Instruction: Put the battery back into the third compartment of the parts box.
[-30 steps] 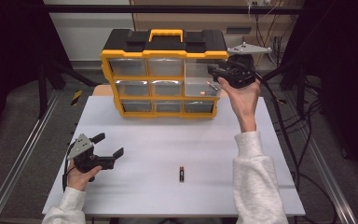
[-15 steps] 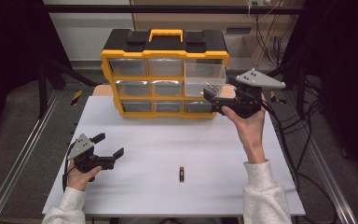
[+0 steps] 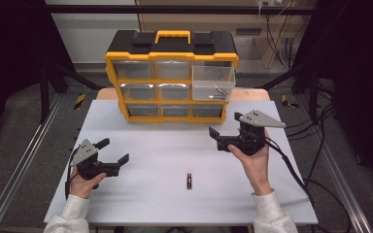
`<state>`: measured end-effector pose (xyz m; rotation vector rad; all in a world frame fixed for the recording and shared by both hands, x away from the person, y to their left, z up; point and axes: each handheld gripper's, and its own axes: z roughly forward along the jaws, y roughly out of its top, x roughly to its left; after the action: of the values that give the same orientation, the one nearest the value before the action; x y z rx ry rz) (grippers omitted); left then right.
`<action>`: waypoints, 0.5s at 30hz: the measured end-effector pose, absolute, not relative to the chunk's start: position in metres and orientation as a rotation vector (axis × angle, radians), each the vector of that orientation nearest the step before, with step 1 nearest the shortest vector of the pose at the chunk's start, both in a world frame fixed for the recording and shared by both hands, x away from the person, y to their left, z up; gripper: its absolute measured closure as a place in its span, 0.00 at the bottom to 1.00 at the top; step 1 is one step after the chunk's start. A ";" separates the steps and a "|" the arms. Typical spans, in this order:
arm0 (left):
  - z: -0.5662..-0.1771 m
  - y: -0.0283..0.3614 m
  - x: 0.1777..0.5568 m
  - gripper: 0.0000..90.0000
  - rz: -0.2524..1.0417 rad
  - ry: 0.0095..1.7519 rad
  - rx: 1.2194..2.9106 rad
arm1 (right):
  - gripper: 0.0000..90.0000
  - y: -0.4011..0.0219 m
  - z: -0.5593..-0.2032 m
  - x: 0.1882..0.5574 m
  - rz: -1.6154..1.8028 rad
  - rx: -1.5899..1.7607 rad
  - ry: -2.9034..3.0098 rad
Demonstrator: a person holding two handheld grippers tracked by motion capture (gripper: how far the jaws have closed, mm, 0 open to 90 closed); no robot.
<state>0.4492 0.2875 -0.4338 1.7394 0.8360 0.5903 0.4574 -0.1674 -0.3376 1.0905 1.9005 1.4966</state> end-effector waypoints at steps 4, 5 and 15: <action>-0.434 0.287 0.449 0.01 0.591 0.836 1.740 | 0.03 -0.163 -0.356 0.451 1.483 1.104 1.942; -0.434 0.287 0.449 0.01 0.592 0.835 1.740 | 0.03 -0.161 -0.361 0.450 1.476 1.103 1.955; -0.434 0.287 0.449 0.01 0.591 0.833 1.742 | 0.03 -0.141 -0.400 0.439 1.420 1.124 2.078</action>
<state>0.4492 0.2874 -0.4340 1.7423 0.8333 0.5910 0.4386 -0.1413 -0.3995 1.1237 2.0779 1.4197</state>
